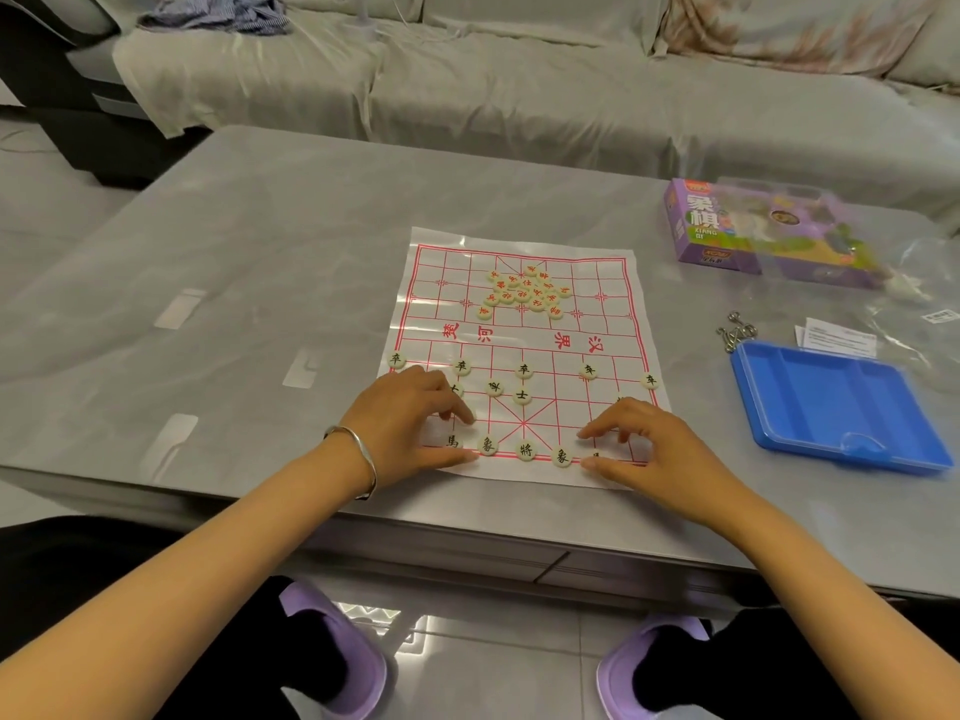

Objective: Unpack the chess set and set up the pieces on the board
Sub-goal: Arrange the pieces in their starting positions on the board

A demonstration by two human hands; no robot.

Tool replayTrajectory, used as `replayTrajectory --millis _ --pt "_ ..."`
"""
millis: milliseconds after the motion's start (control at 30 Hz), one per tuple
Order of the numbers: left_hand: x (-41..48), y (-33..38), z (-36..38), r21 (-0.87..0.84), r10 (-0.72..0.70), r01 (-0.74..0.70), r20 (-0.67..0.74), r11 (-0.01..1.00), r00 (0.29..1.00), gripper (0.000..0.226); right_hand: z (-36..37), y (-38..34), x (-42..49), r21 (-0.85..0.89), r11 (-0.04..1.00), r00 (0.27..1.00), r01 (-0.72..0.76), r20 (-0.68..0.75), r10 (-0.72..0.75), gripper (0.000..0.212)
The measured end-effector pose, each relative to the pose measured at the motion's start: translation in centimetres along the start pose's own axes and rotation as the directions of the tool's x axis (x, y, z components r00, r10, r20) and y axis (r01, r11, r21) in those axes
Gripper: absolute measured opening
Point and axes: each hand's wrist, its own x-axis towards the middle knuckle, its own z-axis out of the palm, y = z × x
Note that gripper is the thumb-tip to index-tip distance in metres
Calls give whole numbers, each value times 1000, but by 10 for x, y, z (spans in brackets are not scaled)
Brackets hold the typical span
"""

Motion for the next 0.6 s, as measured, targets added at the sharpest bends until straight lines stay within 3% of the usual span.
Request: replayTrajectory --millis 133,600 --pt "5 13 5 9 23 -23 20 1000 1000 41 -3 3 -3 -44 999 998 11 61 -8 25" --pt "9 17 9 -35 13 -12 53 999 998 33 -6 7 -5 -58 998 999 -32 3 33 21"
